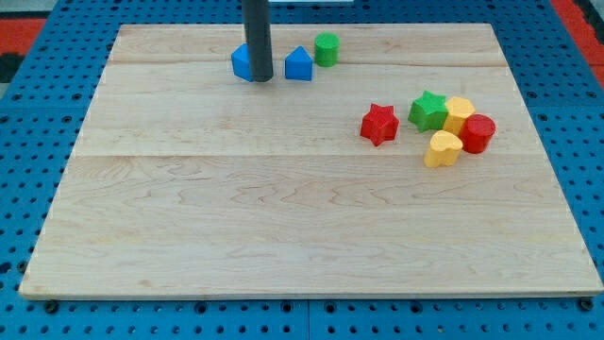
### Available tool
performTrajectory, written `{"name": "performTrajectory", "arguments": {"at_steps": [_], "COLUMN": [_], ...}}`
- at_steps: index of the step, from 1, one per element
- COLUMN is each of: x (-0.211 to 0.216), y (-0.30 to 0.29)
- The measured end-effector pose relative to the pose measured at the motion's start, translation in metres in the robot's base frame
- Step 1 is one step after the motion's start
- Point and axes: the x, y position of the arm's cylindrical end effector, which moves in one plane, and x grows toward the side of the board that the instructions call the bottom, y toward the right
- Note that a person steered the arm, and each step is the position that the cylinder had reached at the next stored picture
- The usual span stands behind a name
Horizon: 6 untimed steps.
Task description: Push the blue cube to the left of the blue triangle
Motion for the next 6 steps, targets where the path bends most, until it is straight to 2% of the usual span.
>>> {"name": "performTrajectory", "arguments": {"at_steps": [1, 2, 3, 4, 5, 6], "x": [0.007, 0.019, 0.006, -0.060, -0.079, -0.068], "y": [0.004, 0.049, 0.146, 0.174, 0.124, 0.080]}}
